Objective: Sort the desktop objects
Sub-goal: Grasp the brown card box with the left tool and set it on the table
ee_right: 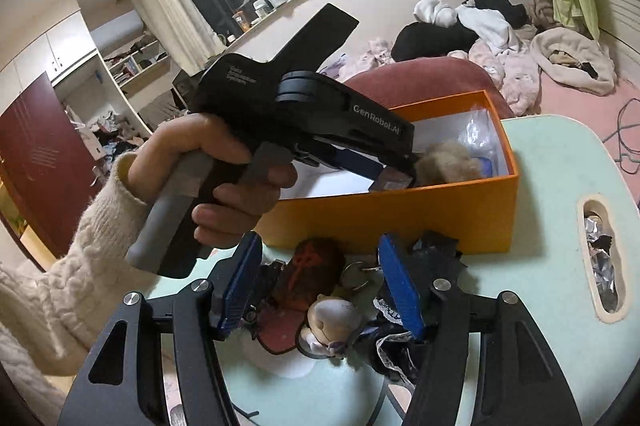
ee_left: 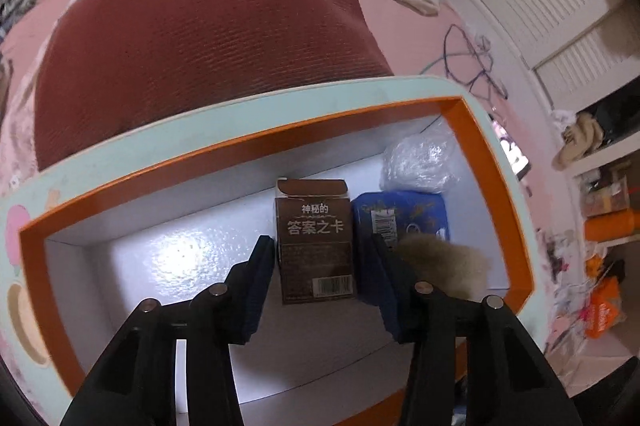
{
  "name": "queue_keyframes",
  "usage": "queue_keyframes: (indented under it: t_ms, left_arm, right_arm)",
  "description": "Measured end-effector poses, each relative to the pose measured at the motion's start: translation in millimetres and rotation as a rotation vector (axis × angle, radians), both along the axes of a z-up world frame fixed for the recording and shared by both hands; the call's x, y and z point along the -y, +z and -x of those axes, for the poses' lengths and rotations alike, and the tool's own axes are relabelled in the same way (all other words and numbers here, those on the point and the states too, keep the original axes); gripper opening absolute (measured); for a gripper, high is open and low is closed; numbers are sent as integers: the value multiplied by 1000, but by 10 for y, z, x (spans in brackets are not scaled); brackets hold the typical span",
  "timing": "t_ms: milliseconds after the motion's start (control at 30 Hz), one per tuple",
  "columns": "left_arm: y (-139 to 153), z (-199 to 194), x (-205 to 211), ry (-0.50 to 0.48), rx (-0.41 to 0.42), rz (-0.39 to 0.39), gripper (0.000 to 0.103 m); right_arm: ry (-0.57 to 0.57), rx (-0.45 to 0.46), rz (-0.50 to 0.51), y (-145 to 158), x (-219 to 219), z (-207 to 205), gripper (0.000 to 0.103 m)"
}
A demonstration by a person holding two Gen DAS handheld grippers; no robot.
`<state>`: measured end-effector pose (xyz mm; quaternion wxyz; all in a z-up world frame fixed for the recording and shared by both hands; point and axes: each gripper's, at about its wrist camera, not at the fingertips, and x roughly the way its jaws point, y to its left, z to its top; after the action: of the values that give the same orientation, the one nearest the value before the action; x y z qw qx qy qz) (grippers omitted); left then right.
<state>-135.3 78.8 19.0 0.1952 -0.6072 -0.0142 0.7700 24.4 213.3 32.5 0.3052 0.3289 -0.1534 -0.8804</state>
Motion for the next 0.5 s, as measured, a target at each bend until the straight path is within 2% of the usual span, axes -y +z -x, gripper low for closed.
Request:
queue_keyframes:
  t_ms: [100, 200, 300, 333, 467, 500]
  left_arm:
    - [-29, 12, 110, 9, 40, -26, 47]
    - [3, -12, 242, 26, 12, 5, 47]
    - [69, -43, 313, 39, -43, 96, 46]
    - [81, -57, 297, 26, -53, 106, 46]
    - [69, -36, 225, -22, -14, 37, 47]
    - [34, 9, 193, -32, -2, 43, 47]
  right_arm:
    - [11, 4, 5, -15, 3, -11, 62]
    - [17, 13, 10, -34, 11, -2, 62]
    - [18, 23, 18, -57, -17, 13, 62]
    - [17, 26, 20, -66, -26, 18, 62]
    - [20, 34, 25, -76, -46, 42, 62]
    - [22, 32, 22, -73, -39, 37, 62]
